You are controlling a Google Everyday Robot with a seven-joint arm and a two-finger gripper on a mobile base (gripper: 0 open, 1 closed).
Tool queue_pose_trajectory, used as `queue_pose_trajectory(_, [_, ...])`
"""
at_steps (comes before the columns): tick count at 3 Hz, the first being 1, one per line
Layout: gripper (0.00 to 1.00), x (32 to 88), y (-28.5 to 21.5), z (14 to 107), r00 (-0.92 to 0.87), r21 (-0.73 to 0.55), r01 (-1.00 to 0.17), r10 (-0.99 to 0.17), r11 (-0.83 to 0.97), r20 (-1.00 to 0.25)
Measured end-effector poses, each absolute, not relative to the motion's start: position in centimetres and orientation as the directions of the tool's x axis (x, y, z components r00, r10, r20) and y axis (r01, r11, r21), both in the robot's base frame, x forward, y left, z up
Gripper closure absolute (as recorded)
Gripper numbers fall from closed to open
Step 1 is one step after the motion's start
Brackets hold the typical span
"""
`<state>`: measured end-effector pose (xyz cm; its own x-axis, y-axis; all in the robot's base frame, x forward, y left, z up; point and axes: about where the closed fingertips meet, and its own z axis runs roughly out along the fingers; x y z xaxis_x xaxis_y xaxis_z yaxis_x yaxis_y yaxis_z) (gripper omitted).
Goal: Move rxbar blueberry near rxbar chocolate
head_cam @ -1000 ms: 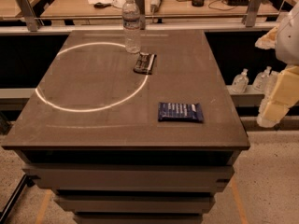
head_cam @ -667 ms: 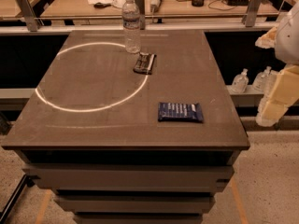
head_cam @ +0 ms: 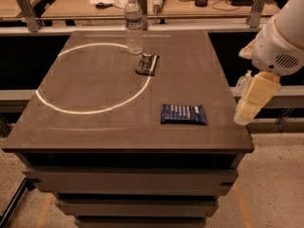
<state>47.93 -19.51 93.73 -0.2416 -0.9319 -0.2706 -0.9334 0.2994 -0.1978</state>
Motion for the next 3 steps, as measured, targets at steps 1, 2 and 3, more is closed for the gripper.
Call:
queue_pose_trajectory(1, [0.00, 49.9, -17.5, 91.3, -0.227, -0.152, -0.945, -0.916, 0.288, -0.330])
queue_pose_trajectory(2, [0.00, 51.2, -14.6, 89.5, -0.163, -0.136, -0.962, -0.893, 0.239, -0.420])
queue_pose_trajectory(3, [0.00, 51.5, -12.5, 88.2, -0.104, -0.137, -0.973, -0.885, 0.184, -0.453])
